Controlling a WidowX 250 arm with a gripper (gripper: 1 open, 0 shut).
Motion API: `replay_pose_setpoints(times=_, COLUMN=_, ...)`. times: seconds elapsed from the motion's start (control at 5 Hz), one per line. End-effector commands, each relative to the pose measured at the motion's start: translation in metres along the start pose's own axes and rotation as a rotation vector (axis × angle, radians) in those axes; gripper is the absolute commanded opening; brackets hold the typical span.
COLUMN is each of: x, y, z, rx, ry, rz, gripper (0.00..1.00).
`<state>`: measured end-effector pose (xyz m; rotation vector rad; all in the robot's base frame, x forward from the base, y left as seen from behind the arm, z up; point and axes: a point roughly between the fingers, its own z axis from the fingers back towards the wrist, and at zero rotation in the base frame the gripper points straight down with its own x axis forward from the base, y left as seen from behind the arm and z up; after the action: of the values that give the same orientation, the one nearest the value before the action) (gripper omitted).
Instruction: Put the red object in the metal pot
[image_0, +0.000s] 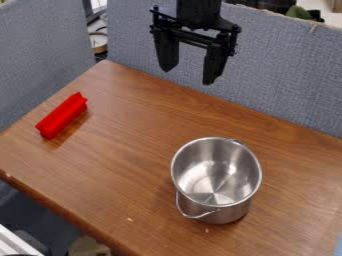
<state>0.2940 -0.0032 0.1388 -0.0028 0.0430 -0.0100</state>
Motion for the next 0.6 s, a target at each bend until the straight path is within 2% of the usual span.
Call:
replay_pose_setpoints(times=0.0, x=-0.002, y=-0.003, z=-0.019, rx=0.004, ry=0.021, rz=-0.120, gripper=1.00)
replay_pose_setpoints(times=0.2, x=-0.004, y=0.019, z=-0.032, rx=0.017, ry=0.047, rz=-0.236, gripper=1.00)
replay_pose_setpoints(times=0.4, x=-0.013, y=0.038, z=-0.037, rx=0.041, ry=0.037, rz=-0.344, gripper=1.00)
